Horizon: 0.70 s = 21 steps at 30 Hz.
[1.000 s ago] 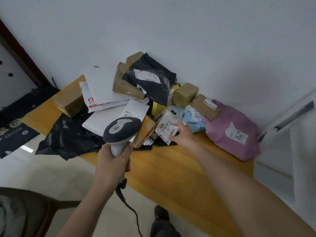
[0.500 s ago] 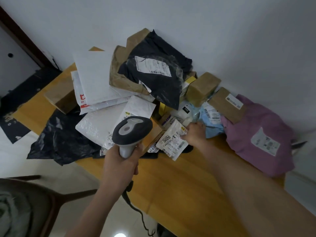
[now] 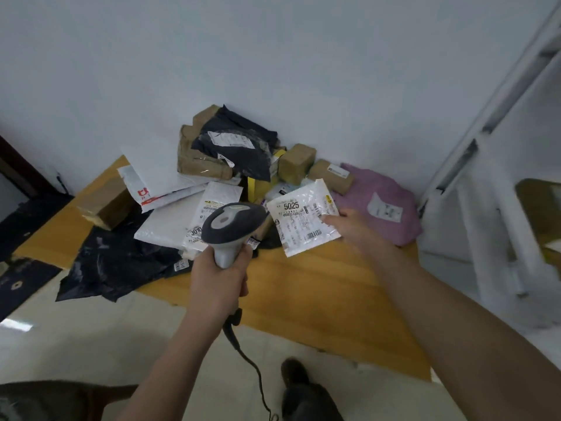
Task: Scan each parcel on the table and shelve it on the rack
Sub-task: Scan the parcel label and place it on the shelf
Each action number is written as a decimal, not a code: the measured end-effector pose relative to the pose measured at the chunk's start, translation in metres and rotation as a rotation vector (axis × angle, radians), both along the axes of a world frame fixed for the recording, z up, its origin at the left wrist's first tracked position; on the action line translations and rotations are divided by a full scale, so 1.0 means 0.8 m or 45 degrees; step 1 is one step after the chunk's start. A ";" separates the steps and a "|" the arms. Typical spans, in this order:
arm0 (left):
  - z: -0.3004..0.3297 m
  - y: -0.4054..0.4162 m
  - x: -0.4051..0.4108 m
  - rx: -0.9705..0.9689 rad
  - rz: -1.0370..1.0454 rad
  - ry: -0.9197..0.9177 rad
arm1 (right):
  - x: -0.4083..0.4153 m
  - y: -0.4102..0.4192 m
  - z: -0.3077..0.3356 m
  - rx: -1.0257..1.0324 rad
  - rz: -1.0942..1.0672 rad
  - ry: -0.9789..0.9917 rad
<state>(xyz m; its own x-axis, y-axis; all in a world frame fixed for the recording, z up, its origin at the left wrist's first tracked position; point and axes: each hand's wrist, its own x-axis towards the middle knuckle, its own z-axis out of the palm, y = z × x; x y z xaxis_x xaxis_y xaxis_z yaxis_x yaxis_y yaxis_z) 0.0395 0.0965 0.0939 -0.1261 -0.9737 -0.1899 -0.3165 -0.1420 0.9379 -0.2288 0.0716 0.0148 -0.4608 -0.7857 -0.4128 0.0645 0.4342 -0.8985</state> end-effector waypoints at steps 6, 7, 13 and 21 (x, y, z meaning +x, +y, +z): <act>0.034 0.107 0.000 0.033 -0.108 0.121 | 0.031 0.166 0.042 -0.148 -0.202 -0.454; 0.038 0.119 -0.004 0.025 -0.115 0.118 | 0.034 0.189 0.048 -0.169 -0.161 -0.484; 0.047 0.175 -0.027 0.003 -0.152 0.127 | 0.033 0.279 0.064 -0.205 0.038 -0.543; 0.036 0.218 -0.077 0.023 -0.153 0.114 | -0.005 0.355 0.087 -0.123 0.275 -0.487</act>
<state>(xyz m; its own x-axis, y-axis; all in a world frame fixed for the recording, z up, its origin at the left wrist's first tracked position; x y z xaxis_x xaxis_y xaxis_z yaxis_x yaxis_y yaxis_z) -0.0218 0.2706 0.1229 -0.2587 -0.9470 -0.1902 -0.2476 -0.1253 0.9607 -0.2325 0.3555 0.0843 -0.1106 -0.8904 -0.4414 0.3169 0.3894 -0.8649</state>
